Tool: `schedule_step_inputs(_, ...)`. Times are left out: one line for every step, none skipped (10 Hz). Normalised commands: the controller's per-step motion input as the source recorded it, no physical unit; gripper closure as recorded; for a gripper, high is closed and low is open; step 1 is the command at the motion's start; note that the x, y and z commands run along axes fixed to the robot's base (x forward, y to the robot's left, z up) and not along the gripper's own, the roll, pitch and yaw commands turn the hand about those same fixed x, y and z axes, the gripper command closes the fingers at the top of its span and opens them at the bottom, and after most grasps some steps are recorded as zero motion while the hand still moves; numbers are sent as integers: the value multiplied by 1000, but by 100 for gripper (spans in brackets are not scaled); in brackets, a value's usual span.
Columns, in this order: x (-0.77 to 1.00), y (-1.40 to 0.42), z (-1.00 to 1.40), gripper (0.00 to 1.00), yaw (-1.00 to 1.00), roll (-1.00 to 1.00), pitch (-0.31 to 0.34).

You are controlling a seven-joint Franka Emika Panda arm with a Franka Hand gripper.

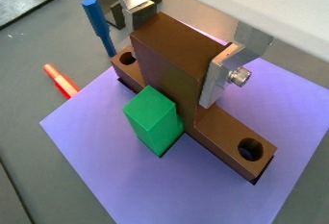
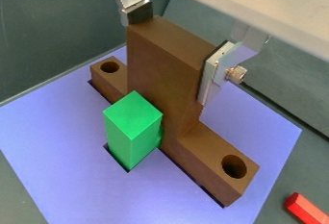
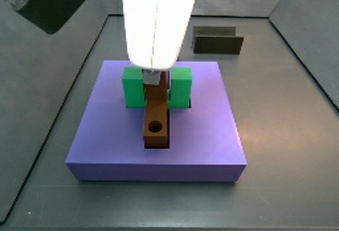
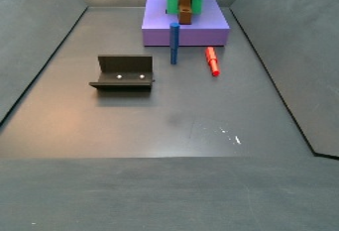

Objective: Pick up the brown object. Move up. Place the brown object on the fixture. Regrasp the brown object. Move to above the board. Insert the brown object.
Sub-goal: Insert the brown object.

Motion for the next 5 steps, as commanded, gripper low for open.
schedule_step_inputs(0, -111, -83, 100, 0, 80, 106)
schedule_step_inputs(3, -100, -71, 100, 0, 87, 113)
schedule_step_inputs(31, -106, -77, 100, 0, 67, 106)
schedule_step_inputs(17, -86, -177, 100, 0, 60, 104)
schedule_step_inputs(0, 0, -254, 100, -17, 13, 79)
